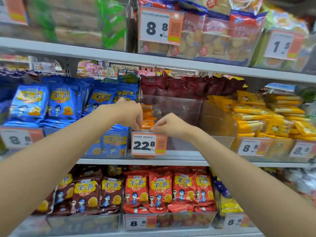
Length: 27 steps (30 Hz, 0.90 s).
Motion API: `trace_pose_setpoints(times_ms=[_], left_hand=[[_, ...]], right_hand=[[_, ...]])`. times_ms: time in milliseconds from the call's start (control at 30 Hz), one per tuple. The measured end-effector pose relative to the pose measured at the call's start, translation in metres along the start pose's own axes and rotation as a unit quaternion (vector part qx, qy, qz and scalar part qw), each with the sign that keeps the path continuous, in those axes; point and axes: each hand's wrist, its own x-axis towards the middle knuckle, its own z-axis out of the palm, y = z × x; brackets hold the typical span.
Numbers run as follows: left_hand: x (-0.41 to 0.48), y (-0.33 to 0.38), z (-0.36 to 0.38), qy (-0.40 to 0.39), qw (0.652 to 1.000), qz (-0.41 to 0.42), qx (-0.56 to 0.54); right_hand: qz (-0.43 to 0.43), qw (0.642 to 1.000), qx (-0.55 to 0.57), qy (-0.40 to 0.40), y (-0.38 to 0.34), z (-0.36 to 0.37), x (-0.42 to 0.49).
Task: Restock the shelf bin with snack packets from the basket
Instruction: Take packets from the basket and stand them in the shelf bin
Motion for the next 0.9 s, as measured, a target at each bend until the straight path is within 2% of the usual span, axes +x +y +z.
trace_pose_setpoints(times_ms=[167,267,333,467,533,600,667,733,833,900], left_hand=[[-0.003,0.002,-0.003,-0.028,0.999,-0.012,-0.023],[-0.007,-0.001,0.0,0.031,0.992,-0.01,-0.122],[-0.011,-0.001,0.003,0.056,0.989,-0.014,-0.139],[-0.013,0.004,0.003,0.013,0.998,-0.034,-0.051],[-0.014,0.006,-0.002,0.003,0.997,-0.039,-0.062],[-0.017,0.007,-0.005,0.025,0.992,-0.04,-0.118],[-0.024,0.012,-0.007,0.08,0.981,-0.045,-0.17],[-0.032,0.021,-0.008,0.146,0.967,-0.057,-0.2],[-0.04,0.043,-0.008,0.219,0.942,-0.065,-0.245],[-0.04,0.068,-0.005,0.222,0.935,-0.051,-0.272]], right_hand=[[0.044,0.998,0.016,-0.034,-0.006,-0.005,-0.001],[0.058,0.996,0.039,0.05,0.001,-0.003,0.002],[0.071,0.995,0.016,0.069,0.004,0.001,0.003],[0.053,0.998,-0.032,-0.013,-0.007,0.004,-0.004],[0.063,0.997,-0.014,-0.049,-0.013,0.001,-0.01],[0.075,0.995,0.024,-0.06,-0.015,-0.002,-0.016],[0.074,0.995,0.068,-0.028,-0.015,-0.002,-0.022],[0.046,0.996,0.066,0.038,-0.009,-0.001,-0.029],[-0.01,0.982,0.046,0.183,0.012,0.001,-0.05],[-0.038,0.954,0.05,0.293,0.031,0.001,-0.074]])
